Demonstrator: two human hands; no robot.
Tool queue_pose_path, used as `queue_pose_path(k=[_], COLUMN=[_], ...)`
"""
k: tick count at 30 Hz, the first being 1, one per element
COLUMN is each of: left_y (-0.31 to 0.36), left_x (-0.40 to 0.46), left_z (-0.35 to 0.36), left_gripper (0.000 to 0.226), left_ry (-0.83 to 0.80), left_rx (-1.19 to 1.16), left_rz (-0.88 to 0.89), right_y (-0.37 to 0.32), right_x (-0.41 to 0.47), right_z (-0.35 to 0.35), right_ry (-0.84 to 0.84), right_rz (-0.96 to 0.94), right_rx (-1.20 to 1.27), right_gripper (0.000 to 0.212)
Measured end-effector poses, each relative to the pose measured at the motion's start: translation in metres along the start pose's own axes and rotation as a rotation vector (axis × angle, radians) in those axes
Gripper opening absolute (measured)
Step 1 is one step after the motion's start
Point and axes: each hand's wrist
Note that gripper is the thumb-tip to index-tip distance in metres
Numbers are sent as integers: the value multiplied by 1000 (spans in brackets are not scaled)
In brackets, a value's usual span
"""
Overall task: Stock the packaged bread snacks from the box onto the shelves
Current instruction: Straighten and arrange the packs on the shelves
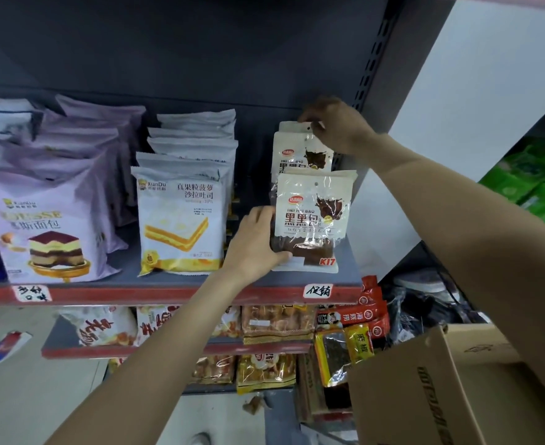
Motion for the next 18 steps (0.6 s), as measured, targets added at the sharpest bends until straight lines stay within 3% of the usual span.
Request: queue_pose_path(k=[4, 8, 11, 18], left_y=[-2, -1, 0, 0], left_x=[-2, -1, 1, -1], left_z=[1, 1, -1, 0], left_gripper=[77, 76, 77, 77], left_ry=[-9, -13, -25, -9], left_rx=[-9, -21, -26, -62], left_rz=[-10, -14, -15, 1], right_y=[10, 3, -1, -12], right_x=[11, 17, 21, 22], right_z=[4, 8, 8, 7], right_ry=[-148, -210, -282, -258], right_rz=[-31, 10, -12, 65], right_rx=[-83, 11, 17, 249], right_gripper=[43, 54, 53, 36])
Point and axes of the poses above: each hand's wrist, its own x-axis towards the middle knuckle, its own z-axis out of the palm, y = z × x, and after that the axes turned 14 degrees about -x, right-handed
